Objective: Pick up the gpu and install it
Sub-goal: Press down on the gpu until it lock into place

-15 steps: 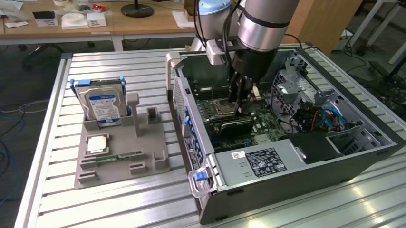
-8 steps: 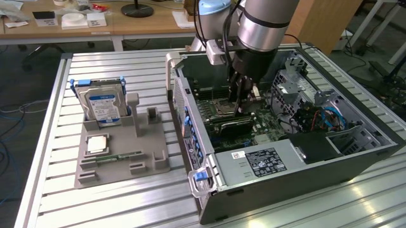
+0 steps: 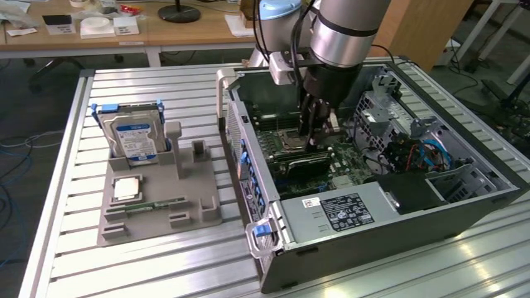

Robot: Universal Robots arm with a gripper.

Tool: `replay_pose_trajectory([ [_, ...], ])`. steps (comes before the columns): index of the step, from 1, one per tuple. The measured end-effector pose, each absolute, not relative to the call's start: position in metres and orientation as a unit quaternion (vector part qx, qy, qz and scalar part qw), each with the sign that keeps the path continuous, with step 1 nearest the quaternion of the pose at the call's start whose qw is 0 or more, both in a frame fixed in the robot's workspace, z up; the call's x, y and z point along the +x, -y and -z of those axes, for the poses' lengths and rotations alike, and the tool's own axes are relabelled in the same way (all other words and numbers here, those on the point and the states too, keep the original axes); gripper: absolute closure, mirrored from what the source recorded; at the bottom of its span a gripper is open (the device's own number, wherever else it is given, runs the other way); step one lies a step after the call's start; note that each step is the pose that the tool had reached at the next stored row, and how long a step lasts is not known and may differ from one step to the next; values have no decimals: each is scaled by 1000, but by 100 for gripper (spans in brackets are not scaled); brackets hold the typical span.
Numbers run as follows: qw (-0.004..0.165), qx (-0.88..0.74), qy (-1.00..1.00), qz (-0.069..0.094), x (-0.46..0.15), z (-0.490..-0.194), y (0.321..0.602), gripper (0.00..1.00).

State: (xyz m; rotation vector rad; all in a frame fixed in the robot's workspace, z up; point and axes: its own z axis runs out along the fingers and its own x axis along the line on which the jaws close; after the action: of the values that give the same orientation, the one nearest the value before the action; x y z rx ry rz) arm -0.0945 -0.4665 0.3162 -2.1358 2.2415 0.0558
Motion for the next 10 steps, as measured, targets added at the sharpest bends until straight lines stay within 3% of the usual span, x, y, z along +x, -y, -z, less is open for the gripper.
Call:
replay_pose_trajectory([
  [3,23,-690,-724,-18,-95,-316,467,68],
  [6,22,-690,-724,-18,-95,-316,467,74],
  [8,22,-690,-724,-18,-95,-316,467,85],
  [10,22,-690,-724,-18,-95,-316,467,89],
])
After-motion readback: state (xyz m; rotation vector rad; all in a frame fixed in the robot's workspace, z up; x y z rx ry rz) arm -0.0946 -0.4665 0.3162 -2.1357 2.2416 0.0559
